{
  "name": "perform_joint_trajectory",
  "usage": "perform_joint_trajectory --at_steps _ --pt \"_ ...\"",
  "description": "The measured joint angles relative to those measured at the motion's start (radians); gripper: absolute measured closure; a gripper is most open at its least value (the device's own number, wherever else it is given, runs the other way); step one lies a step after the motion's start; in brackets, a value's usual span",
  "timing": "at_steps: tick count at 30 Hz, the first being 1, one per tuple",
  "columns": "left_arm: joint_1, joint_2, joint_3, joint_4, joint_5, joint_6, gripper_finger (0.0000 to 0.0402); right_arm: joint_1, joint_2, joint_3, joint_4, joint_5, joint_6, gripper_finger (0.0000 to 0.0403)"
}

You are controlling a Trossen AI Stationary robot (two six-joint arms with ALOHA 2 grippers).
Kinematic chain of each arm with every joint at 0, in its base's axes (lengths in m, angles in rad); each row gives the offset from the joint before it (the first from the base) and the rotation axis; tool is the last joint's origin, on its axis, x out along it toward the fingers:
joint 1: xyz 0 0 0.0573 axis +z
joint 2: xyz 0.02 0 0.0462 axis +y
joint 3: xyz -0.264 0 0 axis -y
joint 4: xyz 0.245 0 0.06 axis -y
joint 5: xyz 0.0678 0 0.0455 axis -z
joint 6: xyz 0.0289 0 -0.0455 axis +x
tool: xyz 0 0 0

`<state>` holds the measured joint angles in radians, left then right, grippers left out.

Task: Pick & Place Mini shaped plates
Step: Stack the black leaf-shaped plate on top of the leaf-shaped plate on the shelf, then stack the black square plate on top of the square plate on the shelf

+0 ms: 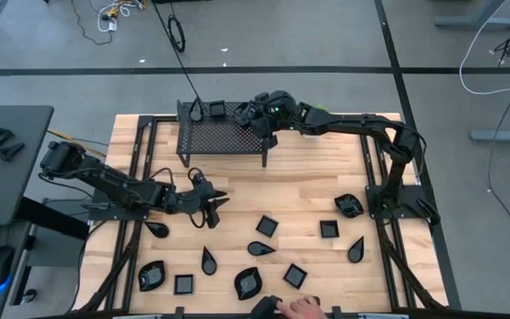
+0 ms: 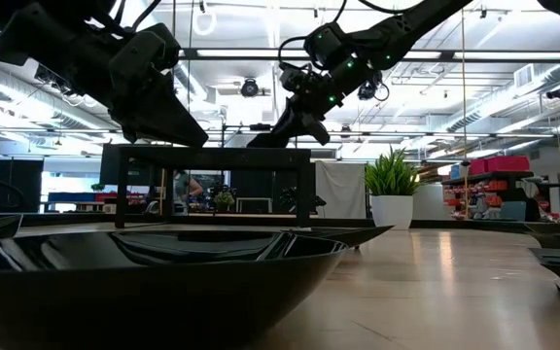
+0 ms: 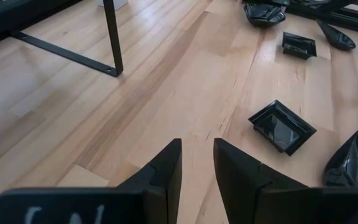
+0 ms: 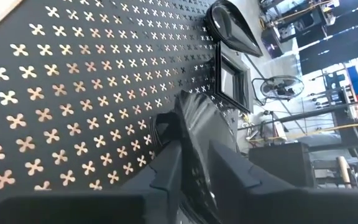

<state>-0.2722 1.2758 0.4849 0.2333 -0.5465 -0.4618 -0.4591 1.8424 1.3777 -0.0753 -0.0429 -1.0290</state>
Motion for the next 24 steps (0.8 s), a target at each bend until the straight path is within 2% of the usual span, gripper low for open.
perform_joint_trajectory --at_steps 6,10,14,19,22,24 --pt "0.0 0.0 0.0 0.001 0.0 0.0 0.0305 0.002 -0.03 0.0 -0.027 0.033 0.003 0.0274" --pt "0.0 0.0 0.0 0.002 0.001 0.0 0.0305 0.009 -0.085 0.0 -0.097 0.015 0.049 0.0267" --pt "0.0 0.0 0.0 0.003 0.001 0.001 0.0305 0.009 -0.121 0.0 -0.121 -0.062 0.24 0.0272" --pt "0.0 0.0 0.0 0.003 -0.001 0.001 0.0305 0.013 -0.122 0.0 -0.116 -0.103 0.63 0.0287" --pt "0.0 0.0 0.0 0.003 -0.001 0.001 0.0305 0.044 -0.122 0.0 -0.103 -0.239 0.834 0.0297" --pt "0.0 0.0 0.0 0.002 -0.001 0.0 0.0305 0.093 -0.122 0.0 -0.074 -0.347 0.908 0.0304"
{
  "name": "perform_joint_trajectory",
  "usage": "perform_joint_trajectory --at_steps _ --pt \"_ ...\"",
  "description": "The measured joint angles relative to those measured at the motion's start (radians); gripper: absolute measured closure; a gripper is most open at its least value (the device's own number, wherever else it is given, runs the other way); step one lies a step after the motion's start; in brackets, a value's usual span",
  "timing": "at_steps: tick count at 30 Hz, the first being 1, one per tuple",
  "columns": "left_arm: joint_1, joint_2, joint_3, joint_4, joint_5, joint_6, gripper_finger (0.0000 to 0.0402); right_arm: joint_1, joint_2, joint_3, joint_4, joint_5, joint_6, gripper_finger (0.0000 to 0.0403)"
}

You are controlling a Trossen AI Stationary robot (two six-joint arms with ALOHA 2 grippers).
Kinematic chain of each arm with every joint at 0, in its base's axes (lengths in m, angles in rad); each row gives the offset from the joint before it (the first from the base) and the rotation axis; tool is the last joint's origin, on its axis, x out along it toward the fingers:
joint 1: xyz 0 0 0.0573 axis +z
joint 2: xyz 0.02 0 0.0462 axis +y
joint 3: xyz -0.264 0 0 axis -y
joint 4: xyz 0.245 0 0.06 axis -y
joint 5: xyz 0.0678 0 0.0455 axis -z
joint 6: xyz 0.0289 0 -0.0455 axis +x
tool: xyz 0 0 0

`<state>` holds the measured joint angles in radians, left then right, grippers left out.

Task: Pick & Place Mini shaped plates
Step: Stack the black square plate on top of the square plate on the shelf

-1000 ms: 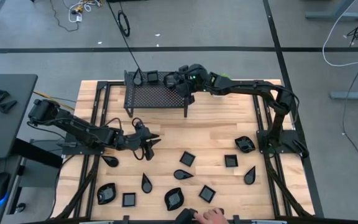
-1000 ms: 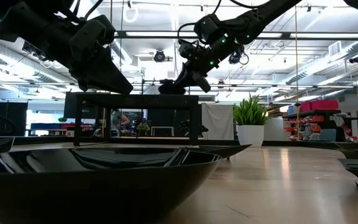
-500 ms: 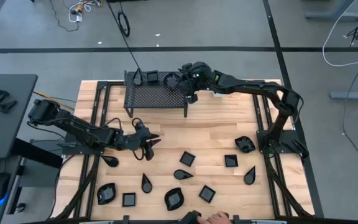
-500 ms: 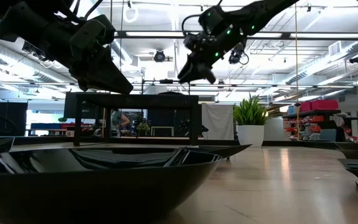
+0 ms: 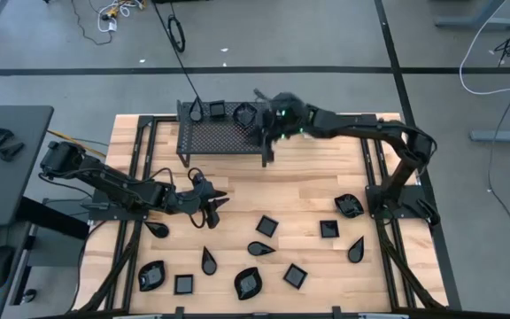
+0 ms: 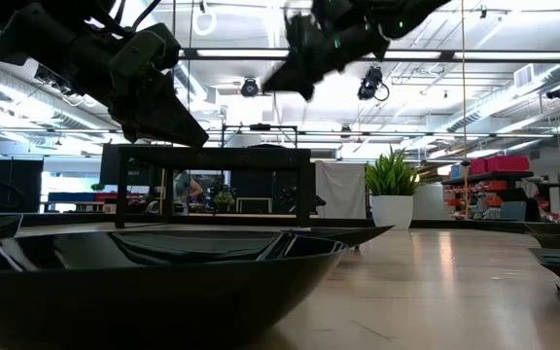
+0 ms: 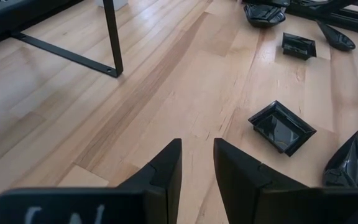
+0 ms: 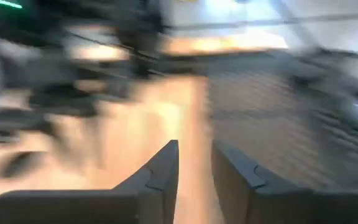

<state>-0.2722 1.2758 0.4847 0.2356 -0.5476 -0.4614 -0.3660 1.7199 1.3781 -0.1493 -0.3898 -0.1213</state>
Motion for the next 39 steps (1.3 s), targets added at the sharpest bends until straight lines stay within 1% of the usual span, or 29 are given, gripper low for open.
perform_joint_trajectory --at_steps 1,3,7,11,13,18,22,24,27,29,33,36,38,39 --pt "0.0 0.0 0.0 0.0 0.0 0.0 0.0305 0.033 0.0 0.0 0.015 -0.031 0.015 0.0308" --pt "0.0 0.0 0.0 0.0 -0.001 0.0 0.0305 0.109 0.0 0.0 0.026 -0.035 0.006 0.0316" --pt "0.0 0.0 0.0 0.0 -0.001 0.0 0.0305 0.265 0.0 0.0 -0.009 0.037 -0.065 0.0333" --pt "0.0 0.0 0.0 0.0 -0.002 0.0 0.0305 0.39 0.0 0.0 -0.128 0.066 -0.091 0.0352" --pt "0.0 0.0 0.0 0.0 -0.002 0.0 0.0305 0.44 0.0 0.0 -0.215 0.088 -0.068 0.0361" --pt "0.0 0.0 0.0 0.0 -0.017 0.0 0.0305 0.554 -0.004 -0.035 -0.384 0.206 0.055 0.0383" --pt "0.0 0.0 0.0 0.007 -0.054 0.0 0.0305 0.621 -0.01 -0.125 -0.393 0.224 0.128 0.0396" --pt "0.0 0.0 0.0 0.017 -0.07 0.0 0.0305 0.64 -0.01 -0.189 -0.355 0.223 0.14 0.0399" --pt "0.001 0.0 0.0 0.035 -0.081 0.011 0.0305 0.645 -0.01 -0.292 -0.208 0.223 0.09 0.0396" --pt "0.001 0.0 0.0 0.05 -0.081 0.029 0.0305 0.641 -0.01 -0.355 -0.125 0.227 0.006 0.0388" --pt "0.001 0.0 0.0 0.053 -0.078 0.027 0.0305 0.636 -0.01 -0.477 0.067 0.238 -0.239 0.0369" --pt "0.001 0.0 0.0 0.053 -0.077 0.018 0.0305 0.637 -0.01 -0.537 0.172 0.317 -0.287 0.0359" --pt "0.001 0.0 0.0 0.053 -0.077 0.009 0.0305 0.63 -0.01 -0.562 0.205 0.369 -0.302 0.0349" --pt "0.001 0.0 0.0 0.053 -0.077 0.009 0.0305 0.626 -0.01 -0.572 0.212 0.375 -0.321 0.0342"
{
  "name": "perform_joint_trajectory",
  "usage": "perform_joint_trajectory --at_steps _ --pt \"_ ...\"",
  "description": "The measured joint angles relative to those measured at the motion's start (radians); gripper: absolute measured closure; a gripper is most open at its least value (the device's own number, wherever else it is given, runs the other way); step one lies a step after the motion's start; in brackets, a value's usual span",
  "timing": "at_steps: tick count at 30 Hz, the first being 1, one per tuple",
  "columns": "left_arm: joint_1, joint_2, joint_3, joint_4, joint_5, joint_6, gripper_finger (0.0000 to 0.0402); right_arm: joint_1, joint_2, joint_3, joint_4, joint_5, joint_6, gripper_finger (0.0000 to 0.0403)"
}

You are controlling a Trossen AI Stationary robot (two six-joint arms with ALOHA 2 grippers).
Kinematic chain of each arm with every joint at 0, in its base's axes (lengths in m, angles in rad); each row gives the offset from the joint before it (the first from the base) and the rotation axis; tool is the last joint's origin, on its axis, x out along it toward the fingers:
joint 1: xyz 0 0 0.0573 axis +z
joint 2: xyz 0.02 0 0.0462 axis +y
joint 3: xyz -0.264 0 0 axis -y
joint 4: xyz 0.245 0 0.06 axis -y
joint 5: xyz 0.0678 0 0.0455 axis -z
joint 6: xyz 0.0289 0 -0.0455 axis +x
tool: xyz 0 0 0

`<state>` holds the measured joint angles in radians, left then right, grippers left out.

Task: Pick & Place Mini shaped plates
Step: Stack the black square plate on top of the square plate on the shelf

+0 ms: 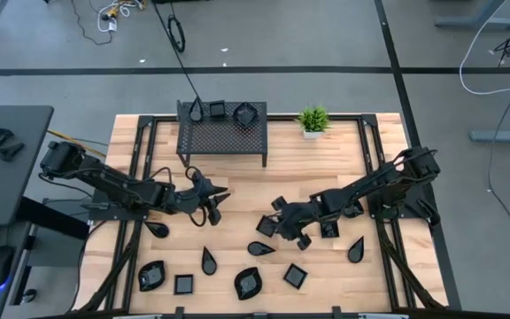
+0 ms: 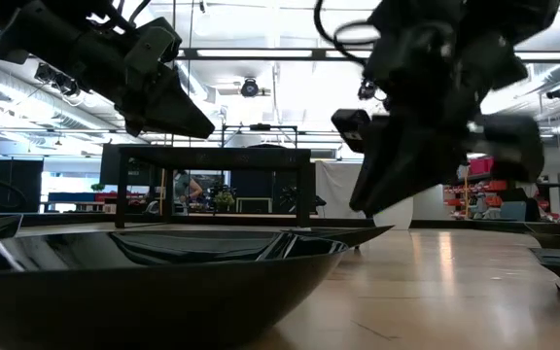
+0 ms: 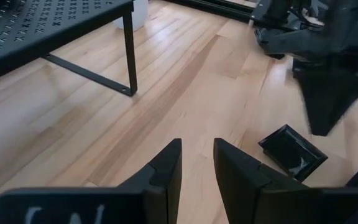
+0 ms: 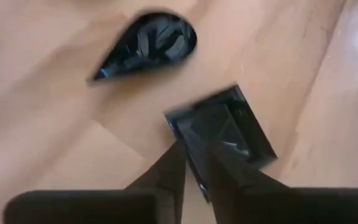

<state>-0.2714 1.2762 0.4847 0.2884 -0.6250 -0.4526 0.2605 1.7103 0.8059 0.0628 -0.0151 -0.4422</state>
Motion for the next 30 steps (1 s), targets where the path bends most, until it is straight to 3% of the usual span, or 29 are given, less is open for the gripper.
perform_joint_trajectory --at_steps 7,13,21,30 --pt "0.0 0.0 0.0 0.0 -0.005 0.001 0.0305 -0.014 0.007 -0.059 0.085 -0.001 -0.135 0.0287" --pt "0.0 0.0 0.0 0.0 -0.016 0.004 0.0305 -0.015 0.024 -0.076 0.145 -0.015 -0.282 0.0281" --pt "0.0 0.0 0.0 0.005 -0.026 0.0 0.0305 -0.015 0.072 -0.076 0.204 0.012 -0.327 0.0307" --pt "0.0 0.0 0.0 0.008 -0.026 0.001 0.0305 -0.015 0.072 -0.076 0.208 0.043 -0.329 0.0387"
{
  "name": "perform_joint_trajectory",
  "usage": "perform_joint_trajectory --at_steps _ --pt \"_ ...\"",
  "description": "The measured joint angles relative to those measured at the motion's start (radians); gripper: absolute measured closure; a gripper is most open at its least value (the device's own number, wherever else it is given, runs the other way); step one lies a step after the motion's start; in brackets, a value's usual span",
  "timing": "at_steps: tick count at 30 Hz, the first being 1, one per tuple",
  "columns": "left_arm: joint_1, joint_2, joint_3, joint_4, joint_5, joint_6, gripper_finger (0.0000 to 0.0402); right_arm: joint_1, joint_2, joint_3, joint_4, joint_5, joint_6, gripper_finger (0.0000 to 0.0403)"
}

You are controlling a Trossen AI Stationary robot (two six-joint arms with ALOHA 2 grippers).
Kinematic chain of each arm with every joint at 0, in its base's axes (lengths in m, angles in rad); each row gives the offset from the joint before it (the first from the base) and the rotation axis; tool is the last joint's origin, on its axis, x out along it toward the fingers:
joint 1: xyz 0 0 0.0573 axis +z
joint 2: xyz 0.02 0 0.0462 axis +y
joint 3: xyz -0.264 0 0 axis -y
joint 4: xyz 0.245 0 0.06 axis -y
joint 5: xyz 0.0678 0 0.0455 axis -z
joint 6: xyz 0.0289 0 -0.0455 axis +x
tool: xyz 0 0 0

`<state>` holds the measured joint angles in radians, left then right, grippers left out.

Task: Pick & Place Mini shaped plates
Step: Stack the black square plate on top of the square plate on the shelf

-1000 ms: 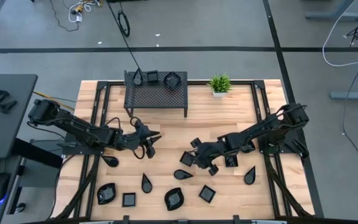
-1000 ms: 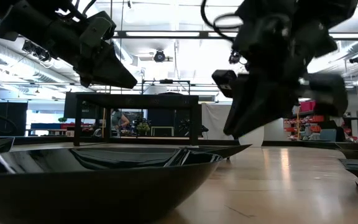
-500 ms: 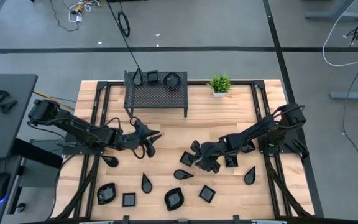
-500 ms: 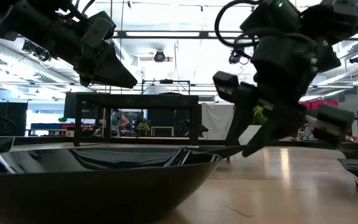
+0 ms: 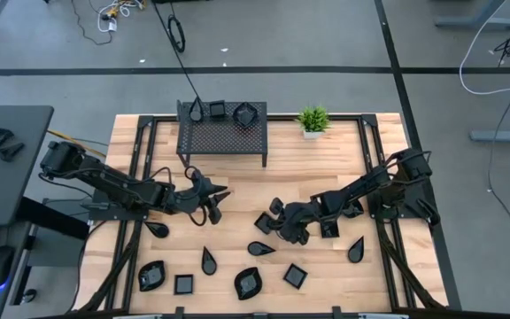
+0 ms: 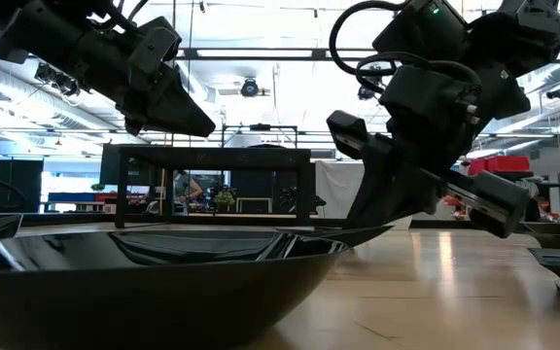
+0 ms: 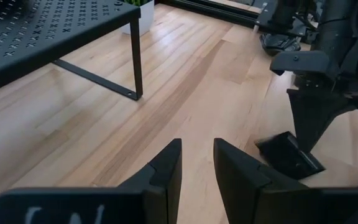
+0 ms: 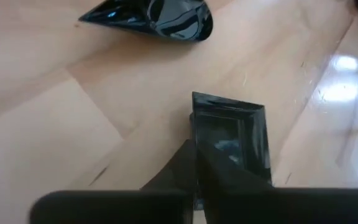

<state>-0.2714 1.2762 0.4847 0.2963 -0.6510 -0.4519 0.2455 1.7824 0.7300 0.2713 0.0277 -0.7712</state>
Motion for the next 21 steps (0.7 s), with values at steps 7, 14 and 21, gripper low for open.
perform_joint_trajectory --at_steps 7,14,21 --pt "0.0 0.0 0.0 0.001 0.0 0.005 0.0305 0.001 -0.012 0.0 0.086 0.018 0.007 0.0393" --pt "0.0 0.0 0.0 0.176 0.187 0.164 0.0305 -0.016 -0.119 0.02 0.112 -0.022 0.188 0.0399" --pt "0.012 0.001 0.0 0.417 0.546 0.28 0.0302 -0.048 -0.171 0.021 0.113 -0.147 0.269 0.0401"
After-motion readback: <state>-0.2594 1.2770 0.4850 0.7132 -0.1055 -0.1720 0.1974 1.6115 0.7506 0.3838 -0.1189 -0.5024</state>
